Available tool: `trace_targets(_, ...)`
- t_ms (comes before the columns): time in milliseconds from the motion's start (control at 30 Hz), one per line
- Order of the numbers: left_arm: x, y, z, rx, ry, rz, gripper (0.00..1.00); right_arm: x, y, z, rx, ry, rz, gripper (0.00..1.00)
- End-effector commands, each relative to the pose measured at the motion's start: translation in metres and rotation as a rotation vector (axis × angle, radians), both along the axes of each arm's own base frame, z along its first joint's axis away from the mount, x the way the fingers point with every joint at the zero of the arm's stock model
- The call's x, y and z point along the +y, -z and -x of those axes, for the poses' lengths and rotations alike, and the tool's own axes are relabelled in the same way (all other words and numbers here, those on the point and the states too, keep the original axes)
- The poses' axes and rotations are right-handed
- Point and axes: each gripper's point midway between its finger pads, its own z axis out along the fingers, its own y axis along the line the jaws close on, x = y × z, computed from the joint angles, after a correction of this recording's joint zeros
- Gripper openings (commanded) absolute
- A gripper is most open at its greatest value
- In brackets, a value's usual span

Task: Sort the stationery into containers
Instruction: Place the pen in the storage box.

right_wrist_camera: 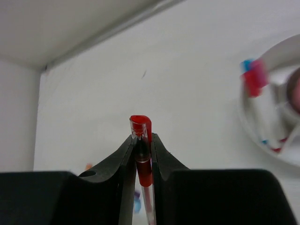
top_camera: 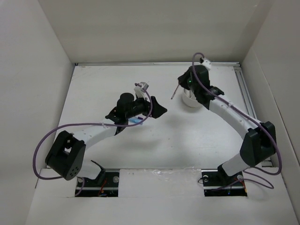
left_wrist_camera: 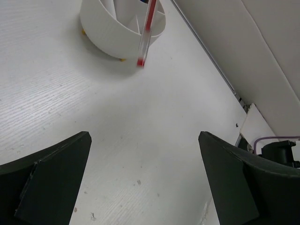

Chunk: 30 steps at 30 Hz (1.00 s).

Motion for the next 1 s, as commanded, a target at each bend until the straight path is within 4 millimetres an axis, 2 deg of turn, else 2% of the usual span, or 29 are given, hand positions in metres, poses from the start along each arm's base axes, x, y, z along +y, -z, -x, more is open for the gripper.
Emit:
trace_targets(0, 0.002, -0.027, 0.003, -0.077, -0.006, 0.054, 1.0, -0.091, -0.059, -0.028, -0.137, 0.385, -0.014, 0.0)
trace_targets(100, 0.002, -0.033, 0.003, -0.093, -0.006, 0.065, 1.0, -0.157, -0.061, -0.035, -0.151, 0.609, -0.007, 0.0)
trace_targets(133, 0.002, -0.033, 0.003, -0.093, -0.006, 0.065, 1.0, -0.17, -0.067, -0.034, -0.164, 0.656, -0.031, 0.0)
trace_targets(167, 0.002, -0.031, 0.003, -0.085, -0.006, 0.06, 1.0, -0.183, -0.062, -0.034, -0.159, 0.692, -0.019, 0.0)
trace_targets(200, 0.002, -0.031, 0.003, -0.085, -0.006, 0.06, 1.0, -0.204, -0.063, -0.034, -0.166, 0.758, -0.018, 0.0)
trace_targets(333, 0.003, -0.034, 0.004, -0.093, -0.006, 0.065, 1.0, -0.244, -0.05, -0.031, -0.153, 0.886, 0.022, 0.0)
trace_targets(367, 0.003, -0.034, 0.004, -0.093, -0.006, 0.065, 1.0, -0.248, -0.038, -0.035, -0.129, 0.896, 0.04, 0.0)
trace_targets(467, 0.003, -0.034, 0.004, -0.093, -0.006, 0.065, 1.0, -0.258, -0.017, -0.043, -0.092, 0.938, 0.084, 0.0)
trace_targets(567, 0.004, -0.034, 0.002, -0.094, -0.018, 0.063, 1.0, -0.26, -0.015, -0.053, -0.097, 0.956, 0.103, 0.0)
trace_targets(700, 0.004, -0.032, 0.003, -0.087, -0.018, 0.058, 1.0, -0.257, -0.005, -0.065, -0.087, 0.983, 0.215, 0.0)
trace_targets(967, 0.006, -0.03, 0.0, -0.082, -0.04, 0.049, 1.0, -0.247, 0.003, -0.072, -0.085, 1.0, 0.325, 0.0)
